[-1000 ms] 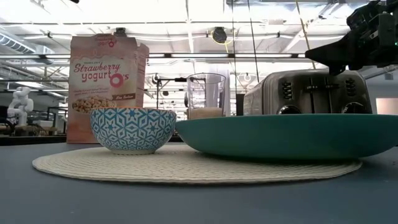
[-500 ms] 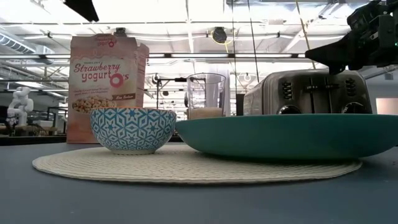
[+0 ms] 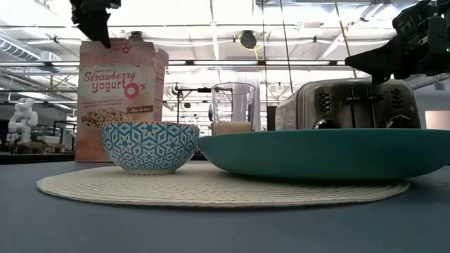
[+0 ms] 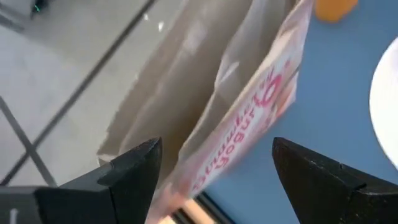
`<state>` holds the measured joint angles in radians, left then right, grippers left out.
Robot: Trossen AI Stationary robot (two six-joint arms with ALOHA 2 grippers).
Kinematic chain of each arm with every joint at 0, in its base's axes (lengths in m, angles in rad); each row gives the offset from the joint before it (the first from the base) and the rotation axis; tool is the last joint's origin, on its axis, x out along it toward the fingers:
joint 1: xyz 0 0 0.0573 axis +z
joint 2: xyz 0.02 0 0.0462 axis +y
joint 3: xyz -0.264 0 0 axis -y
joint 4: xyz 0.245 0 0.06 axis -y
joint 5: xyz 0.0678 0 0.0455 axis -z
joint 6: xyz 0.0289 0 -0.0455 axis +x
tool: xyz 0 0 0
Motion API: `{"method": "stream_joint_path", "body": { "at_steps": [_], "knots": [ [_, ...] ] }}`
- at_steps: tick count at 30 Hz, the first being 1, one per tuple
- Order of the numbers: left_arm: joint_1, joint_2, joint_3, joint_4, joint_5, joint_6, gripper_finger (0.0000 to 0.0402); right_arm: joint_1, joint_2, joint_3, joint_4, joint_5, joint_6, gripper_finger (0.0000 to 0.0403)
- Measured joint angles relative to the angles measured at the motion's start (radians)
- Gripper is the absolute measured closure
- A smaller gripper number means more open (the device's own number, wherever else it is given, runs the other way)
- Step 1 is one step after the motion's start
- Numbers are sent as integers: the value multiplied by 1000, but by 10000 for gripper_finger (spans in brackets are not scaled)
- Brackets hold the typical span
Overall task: Arrange a breakfast setting
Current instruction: Pour the cereal from the cereal box into the orange bowl
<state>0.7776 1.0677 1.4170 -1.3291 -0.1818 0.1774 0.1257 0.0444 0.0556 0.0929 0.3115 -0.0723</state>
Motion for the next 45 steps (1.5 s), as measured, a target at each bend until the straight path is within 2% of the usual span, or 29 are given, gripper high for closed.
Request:
{"method": "stream_joint_path", "body": {
  "at_steps": [18, 27, 40, 45],
  "knots": [
    [21, 152, 0, -18, 0, -23, 94, 0, 0, 0, 0, 0, 0, 392],
    [21, 253, 0, -110, -2, -15, 94, 0, 0, 0, 0, 0, 0, 392],
    [21, 274, 0, -117, -8, -12, 94, 0, 0, 0, 0, 0, 0, 392],
    [21, 274, 0, -118, -17, 14, 128, 0, 0, 0, 0, 0, 0, 392]
  ]
}}
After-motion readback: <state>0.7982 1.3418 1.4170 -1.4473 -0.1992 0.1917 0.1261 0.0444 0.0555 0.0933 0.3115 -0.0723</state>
